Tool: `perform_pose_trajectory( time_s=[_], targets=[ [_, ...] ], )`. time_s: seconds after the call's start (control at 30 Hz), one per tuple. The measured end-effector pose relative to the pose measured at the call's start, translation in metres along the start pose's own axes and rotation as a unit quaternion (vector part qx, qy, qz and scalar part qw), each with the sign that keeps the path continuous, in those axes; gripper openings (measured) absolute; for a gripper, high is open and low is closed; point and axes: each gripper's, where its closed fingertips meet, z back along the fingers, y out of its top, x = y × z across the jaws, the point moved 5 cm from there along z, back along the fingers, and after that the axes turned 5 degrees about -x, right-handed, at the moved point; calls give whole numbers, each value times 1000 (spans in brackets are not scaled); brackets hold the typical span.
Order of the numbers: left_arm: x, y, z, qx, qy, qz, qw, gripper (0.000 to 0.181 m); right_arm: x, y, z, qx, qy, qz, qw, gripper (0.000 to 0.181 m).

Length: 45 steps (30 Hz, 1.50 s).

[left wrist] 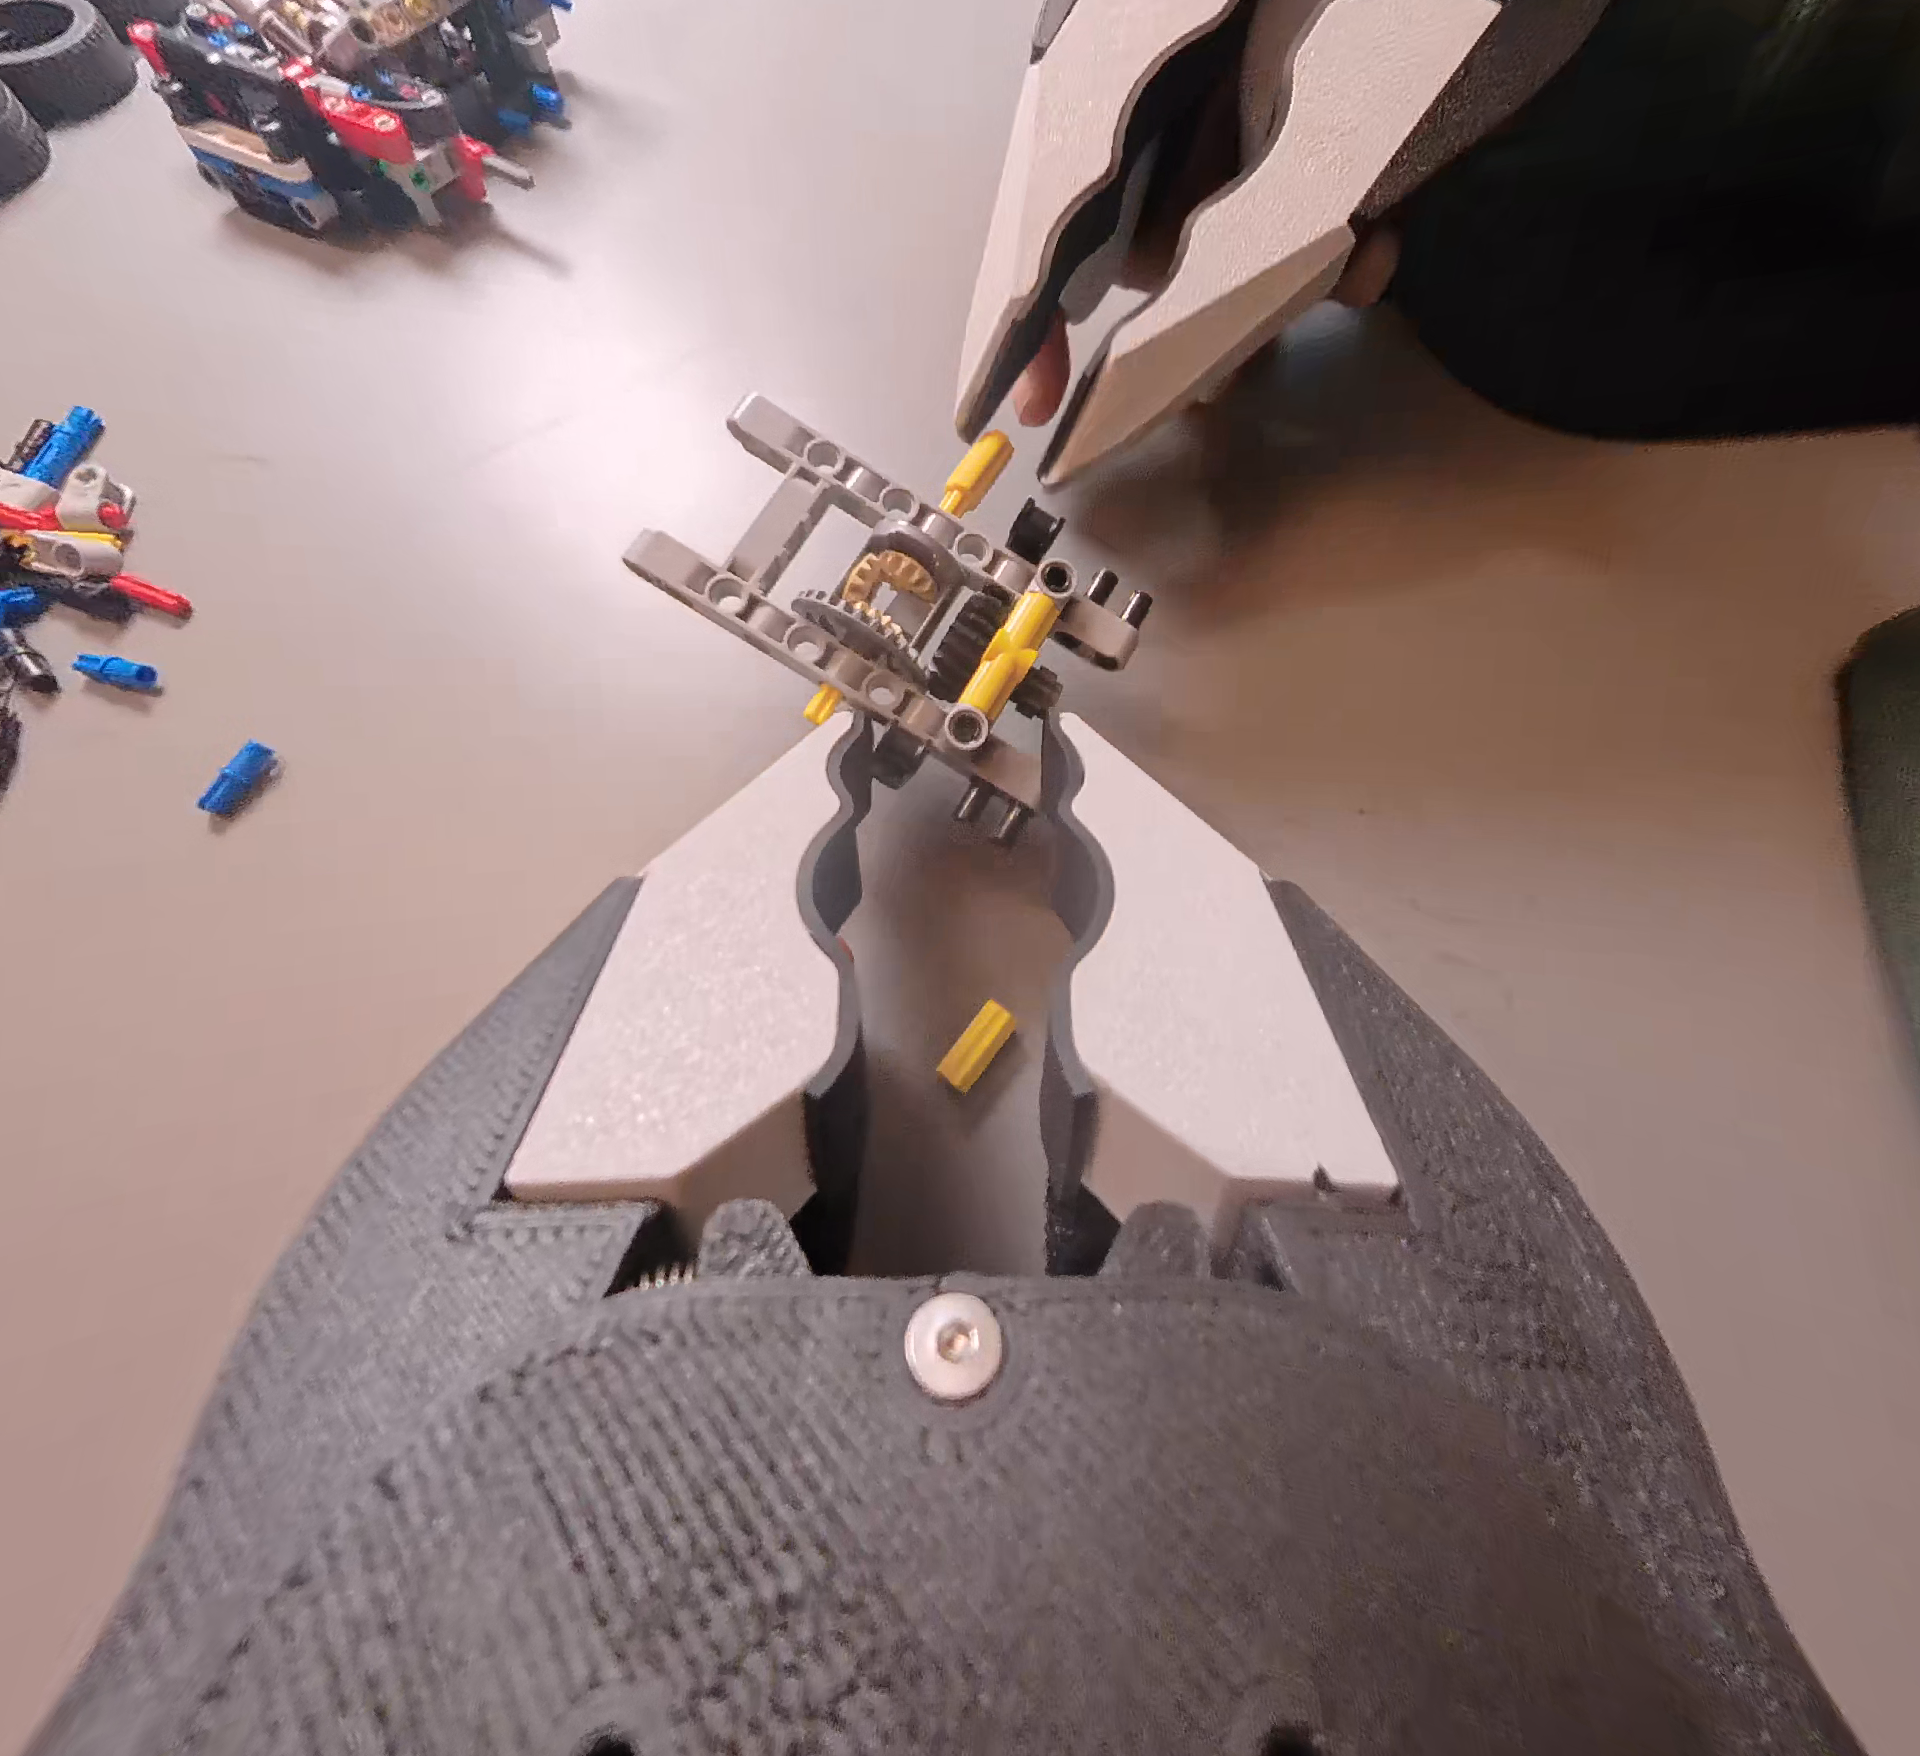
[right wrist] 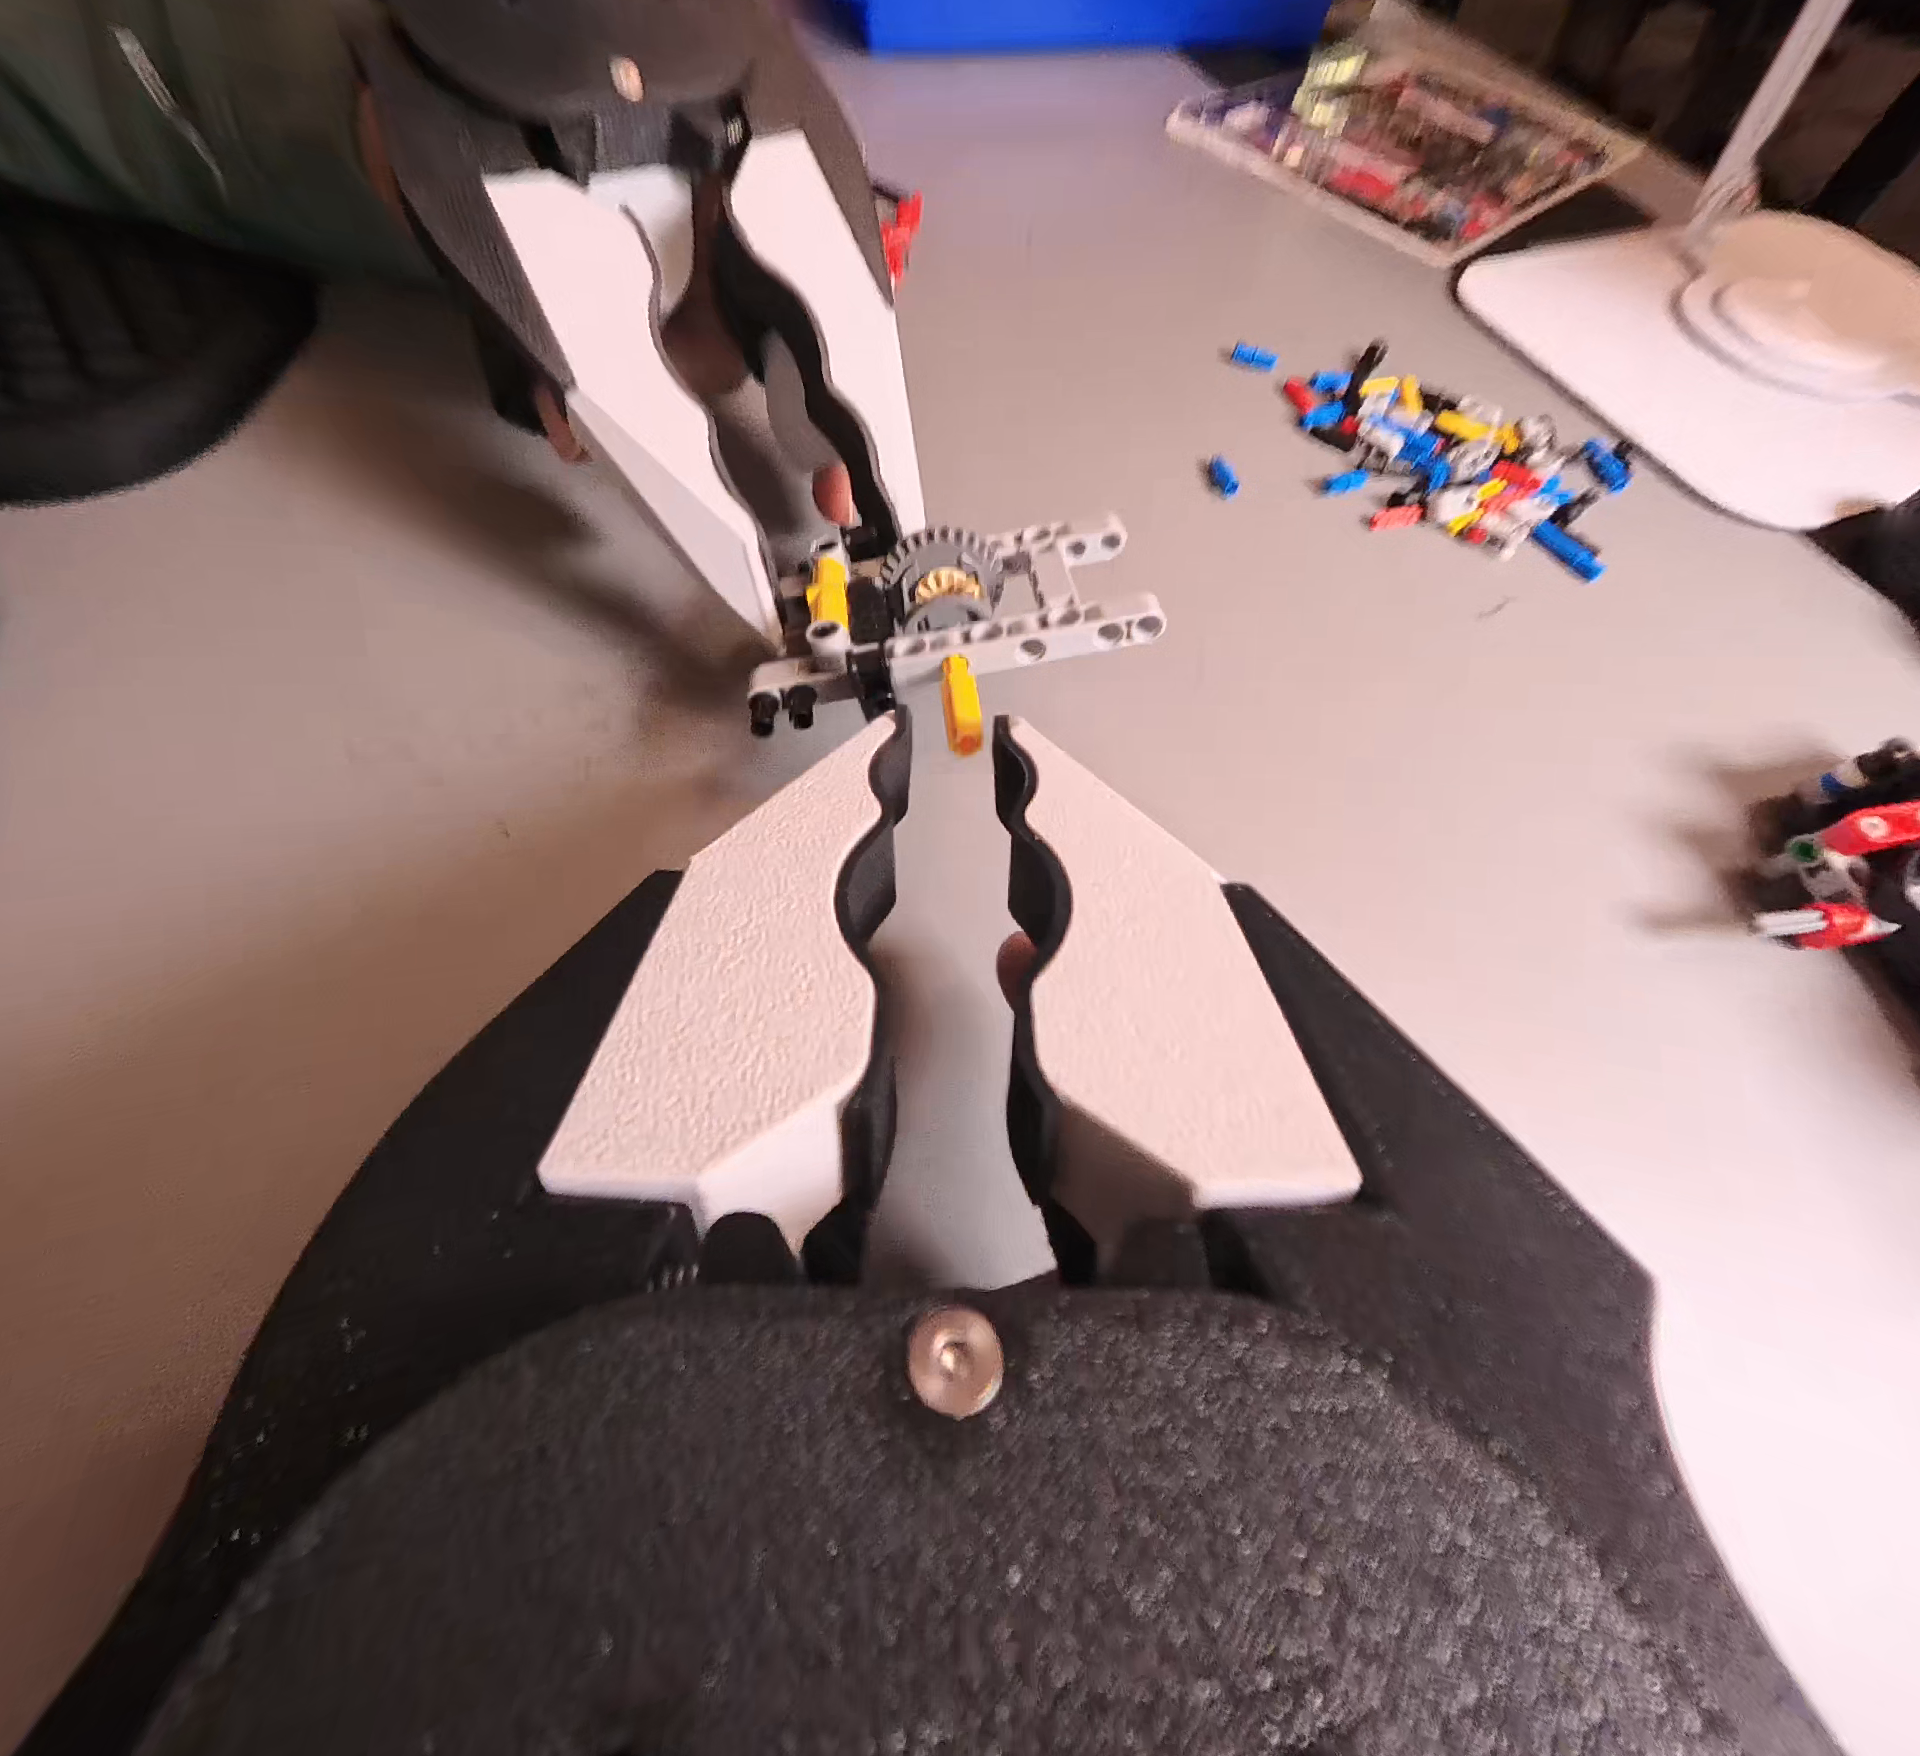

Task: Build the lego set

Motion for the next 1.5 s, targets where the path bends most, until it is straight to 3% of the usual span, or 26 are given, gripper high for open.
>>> perform_pose_trajectory(
  time_s=[0.37, 0.83, 1.13, 1.5],
  targets=[
    [7, 9, 4, 34, -37, 18, 999, 31, -3, 8, 8, 43, 16, -4, 999, 6],
    [16, -8, -8, -49, -35, -34, 998, 29, -20, -5, -1, -117, -13, 138, 983, 5],
    [17, -7, -6, -39, -64, -12, 997, 29, -20, -6, -2, -60, 10, 83, 995, 5],
    [21, -9, -7, -50, -64, -32, 996, 28, -23, -10, -5, -64, 25, 76, 995, 5]
  ],
)
